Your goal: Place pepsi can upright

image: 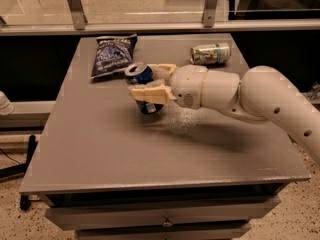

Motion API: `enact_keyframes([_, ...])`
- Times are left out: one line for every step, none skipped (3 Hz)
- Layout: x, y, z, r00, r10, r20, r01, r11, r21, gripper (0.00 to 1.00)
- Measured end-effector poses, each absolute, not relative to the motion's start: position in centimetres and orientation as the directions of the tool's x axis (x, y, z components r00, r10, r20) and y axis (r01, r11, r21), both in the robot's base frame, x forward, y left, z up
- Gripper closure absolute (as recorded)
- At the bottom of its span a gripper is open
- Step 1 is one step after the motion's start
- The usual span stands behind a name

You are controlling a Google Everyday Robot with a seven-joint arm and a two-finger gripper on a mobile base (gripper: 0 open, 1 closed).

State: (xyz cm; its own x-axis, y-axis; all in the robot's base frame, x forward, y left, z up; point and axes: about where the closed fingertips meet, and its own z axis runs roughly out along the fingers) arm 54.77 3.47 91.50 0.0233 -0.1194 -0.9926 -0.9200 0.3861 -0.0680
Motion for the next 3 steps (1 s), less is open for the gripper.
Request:
enact_keyframes([54.8,2.7,90.8,0.009,-0.113,-0.994,-0.92,0.389,-0.052,1.0])
enact_keyframes([54.9,2.0,90.2,-0.006,-0.104,-0.995,-0.917,0.398,-0.036,0.87])
enact_keyframes([54.8,1.2,89.9,-0.009,-0.101,-0.995,-0.914,0.404,-0.032,0.65])
